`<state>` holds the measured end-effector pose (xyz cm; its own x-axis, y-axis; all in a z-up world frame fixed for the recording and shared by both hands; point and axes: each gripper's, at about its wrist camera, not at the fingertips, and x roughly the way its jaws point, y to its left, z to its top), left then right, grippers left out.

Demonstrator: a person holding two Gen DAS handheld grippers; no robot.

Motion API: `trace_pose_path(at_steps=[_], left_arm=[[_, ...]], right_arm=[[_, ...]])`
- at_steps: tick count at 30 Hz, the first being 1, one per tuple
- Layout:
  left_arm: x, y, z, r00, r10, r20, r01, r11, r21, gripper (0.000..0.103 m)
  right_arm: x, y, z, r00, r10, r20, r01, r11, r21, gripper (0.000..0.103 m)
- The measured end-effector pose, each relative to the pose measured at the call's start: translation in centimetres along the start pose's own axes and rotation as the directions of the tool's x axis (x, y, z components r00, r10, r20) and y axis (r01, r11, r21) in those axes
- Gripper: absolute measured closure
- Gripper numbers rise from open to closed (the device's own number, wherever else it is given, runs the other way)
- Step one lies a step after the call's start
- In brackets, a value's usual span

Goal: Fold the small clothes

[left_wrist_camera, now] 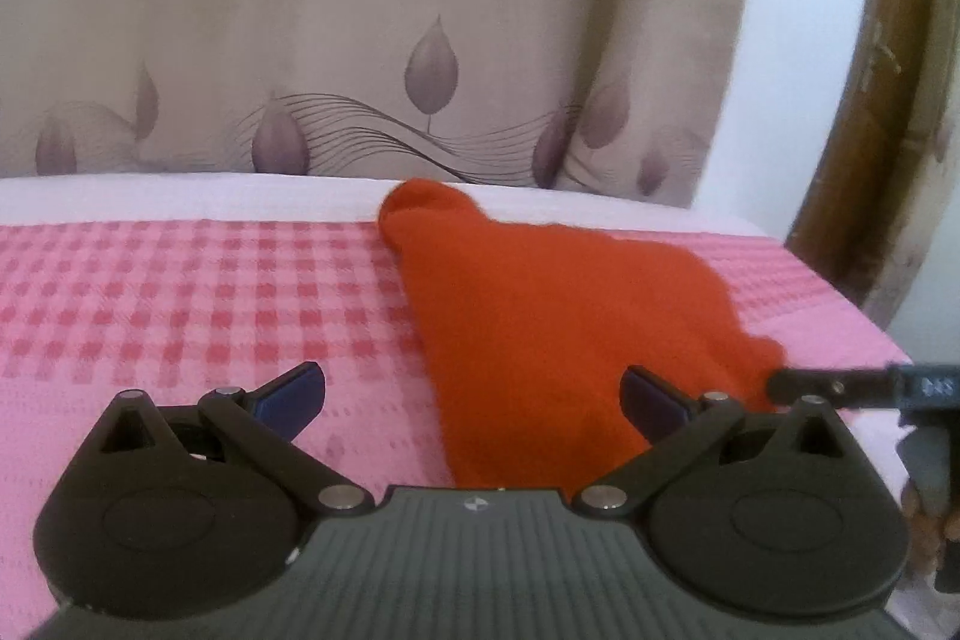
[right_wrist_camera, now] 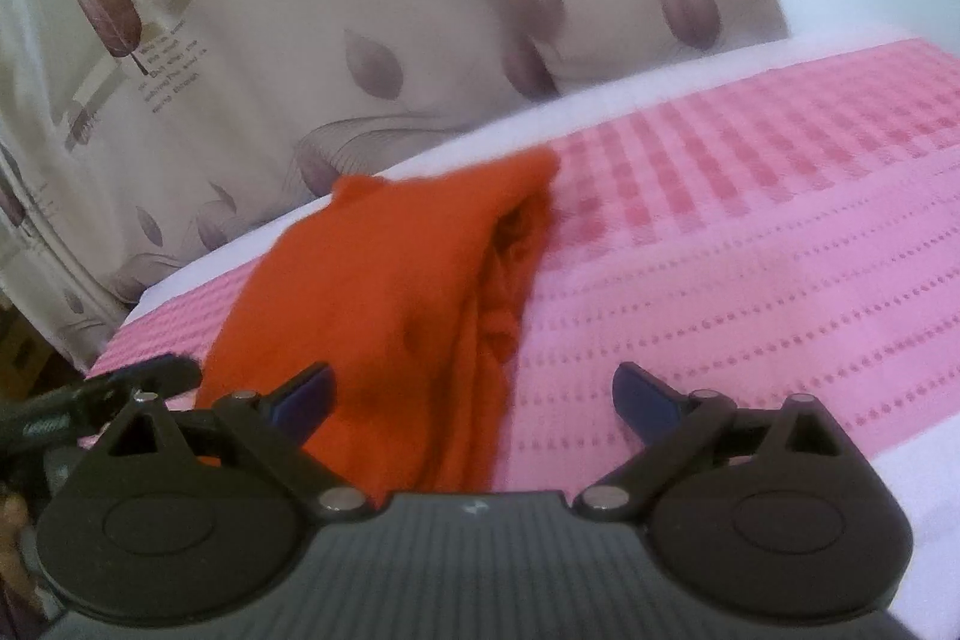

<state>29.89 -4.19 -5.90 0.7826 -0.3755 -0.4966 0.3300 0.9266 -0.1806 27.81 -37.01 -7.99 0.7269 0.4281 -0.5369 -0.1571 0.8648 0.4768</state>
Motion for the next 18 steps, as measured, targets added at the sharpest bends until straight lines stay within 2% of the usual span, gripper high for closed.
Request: trace_pose_path(at_steps=[2, 5, 6, 7, 8, 9, 10, 12, 15, 18], left_arm=[[1.1, -0.1, 0.7, 1.0, -0.013, -0.011, 0.013, 1.0, 0.015, 0.0], [3.5, -1.0, 0.9, 0.994, -0.05, -0.1, 0.055, 0.998, 0.044, 0.0], [4.5, -1.1, 0.5, 0.986, -0.083, -0.142, 0.089, 0.995, 0.038, 0.009], [5.2, -1.1, 0.1, 0.974, -0.149, -0.172, 0.154, 0.988, 0.015, 0.027], [4.9, -1.3, -0.3, 0.978, -0.158, -0.14, 0.162, 0.987, 0.017, 0.03], [4.7, -1.5, -0.5, 0.979, -0.154, -0.134, 0.158, 0.987, 0.019, 0.047], [4.2, -1.3, -0.6, 0.979, -0.159, -0.127, 0.16, 0.987, 0.002, 0.058], [2.7, -0.6, -0.6, 0.977, -0.173, -0.122, 0.169, 0.985, -0.044, 0.062], [-1.1, 0.1, -0.7, 0.98, -0.161, -0.117, 0.158, 0.987, -0.036, 0.065], [-5.9, 0.5, -1.1, 0.983, -0.139, -0.117, 0.137, 0.99, -0.028, 0.065]], right_arm=[[1.1, 0.3, 0.2, 1.0, 0.008, -0.024, -0.008, 1.0, -0.013, 0.003], [2.8, 1.5, 0.6, 0.998, 0.041, -0.053, -0.044, 0.998, -0.054, 0.003], [3.2, 1.8, 0.6, 0.996, 0.059, -0.061, -0.062, 0.996, -0.056, 0.006], [3.7, 2.3, 0.6, 0.996, 0.057, -0.066, -0.062, 0.996, -0.066, 0.01], [4.1, 2.9, 0.6, 0.996, 0.047, -0.075, -0.054, 0.995, -0.088, 0.036], [4.4, 3.3, 0.5, 0.993, 0.064, -0.097, -0.071, 0.995, -0.076, 0.064], [4.8, 3.5, 0.4, 0.986, 0.108, -0.131, -0.112, 0.993, -0.028, 0.068], [4.6, 4.5, -0.2, 0.982, 0.124, -0.14, -0.13, 0.991, -0.033, 0.072], [2.8, 5.5, -1.2, 0.973, 0.202, -0.115, -0.2, 0.979, 0.027, 0.076], [0.2, 8.2, -2.8, 0.962, 0.254, -0.103, -0.254, 0.967, 0.009, 0.076]])
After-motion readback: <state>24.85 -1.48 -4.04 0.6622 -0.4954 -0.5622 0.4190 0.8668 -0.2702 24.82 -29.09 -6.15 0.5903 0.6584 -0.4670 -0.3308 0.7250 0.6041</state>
